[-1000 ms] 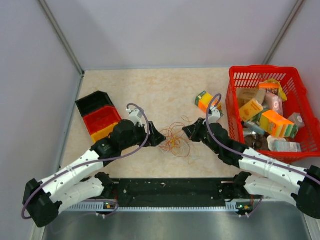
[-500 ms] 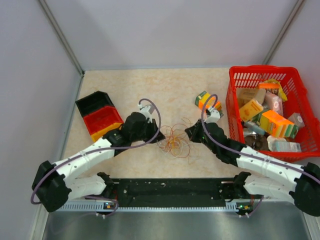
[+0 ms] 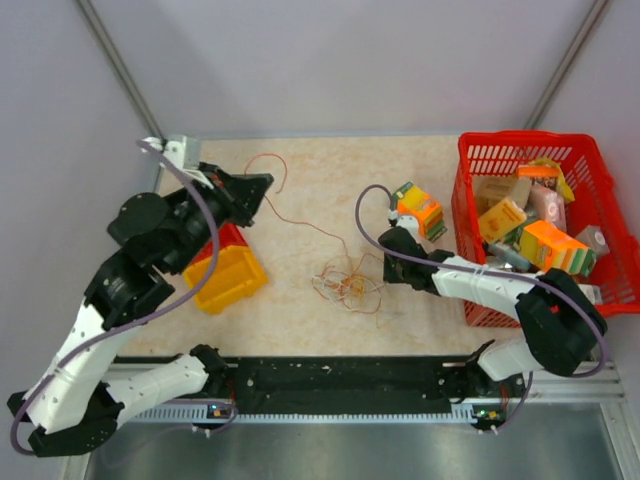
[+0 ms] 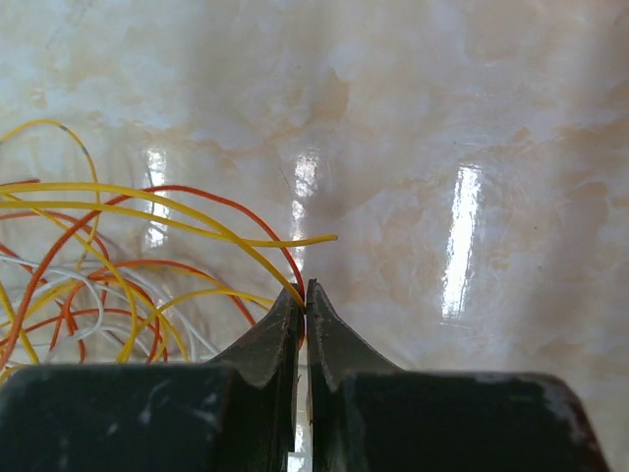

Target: Untangle the cables

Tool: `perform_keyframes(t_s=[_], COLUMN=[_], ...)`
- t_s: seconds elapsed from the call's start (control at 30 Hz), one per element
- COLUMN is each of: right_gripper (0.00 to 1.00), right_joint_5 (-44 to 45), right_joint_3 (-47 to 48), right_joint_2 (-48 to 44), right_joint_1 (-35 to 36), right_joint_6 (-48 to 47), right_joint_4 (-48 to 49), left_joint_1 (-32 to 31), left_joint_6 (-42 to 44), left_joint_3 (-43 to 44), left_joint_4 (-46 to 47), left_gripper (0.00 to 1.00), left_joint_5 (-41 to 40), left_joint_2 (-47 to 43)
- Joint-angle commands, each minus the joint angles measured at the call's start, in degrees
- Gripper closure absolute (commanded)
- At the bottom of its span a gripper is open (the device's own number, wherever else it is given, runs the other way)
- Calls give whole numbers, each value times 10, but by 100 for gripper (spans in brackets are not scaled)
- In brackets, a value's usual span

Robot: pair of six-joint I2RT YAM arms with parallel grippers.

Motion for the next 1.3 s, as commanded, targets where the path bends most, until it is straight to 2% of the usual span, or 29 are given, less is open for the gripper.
perform_keyframes(t_s=[0.0, 0.07, 0.27, 0.37, 0.5, 0.6, 0.67, 0.7, 0.77, 0.87, 0.93, 1.03, 1.07, 1.1, 1.13, 1.17, 1.27], right_gripper=[100, 98, 73, 55, 22, 7, 4, 3, 1, 1, 6, 23, 38, 64, 96, 100, 100], right_joint_5=[-2, -21, -44, -65, -148, -136, -167, -212, -283, -298, -260, -252, -244, -238, -224, -191, -152], right_joint_3=[32, 37, 47, 59, 77, 78, 71, 60, 5, -18, 5, 26, 28, 36, 50, 63, 143], right_joint_2=[-16, -28, -50, -57, -113, -170, -186, -199, -217, -174, -124, -70, -62, -61, -68, -87, -172], right_joint_1=[-3, -3, -3, -3, 2, 66, 103, 108, 123, 140, 146, 156, 162, 167, 168, 167, 166], right_joint_6=[-43, -58, -96, -115, -140, -189, -223, -226, -227, -214, -197, -175, -169, -162, -147, -131, -81], right_joint_4=[-26, -27, -27, -38, -38, 18, 67, 99, 235, 315, 317, 355, 369, 363, 328, 286, 165], left_joint_1=[-1, -1, -1, -1, -1, -1, -1, -1, -1, -1, -1, -1, -1, -1, -1, -1, -1], left_joint_6=[67, 79, 86, 86, 73, 66, 66, 67, 66, 67, 70, 76, 78, 79, 81, 83, 76], left_joint_3=[112, 167, 272, 308, 349, 350, 349, 348, 347, 348, 350, 358, 360, 359, 355, 346, 236], left_joint_4=[-66, -89, -117, -99, -93, -95, -99, -102, -106, -106, -107, -117, -120, -124, -130, -133, -106], left_gripper=[100, 100, 100, 100, 100, 100, 100, 100, 100, 100, 100, 100, 100, 100, 100, 100, 100], left_joint_5=[-71, -88, -98, -87, -55, -38, -38, -39, -37, -30, -28, -28, -26, -25, -28, -33, -57], left_joint_2=[38, 59, 96, 104, 121, 127, 127, 127, 123, 117, 112, 112, 112, 112, 110, 105, 62])
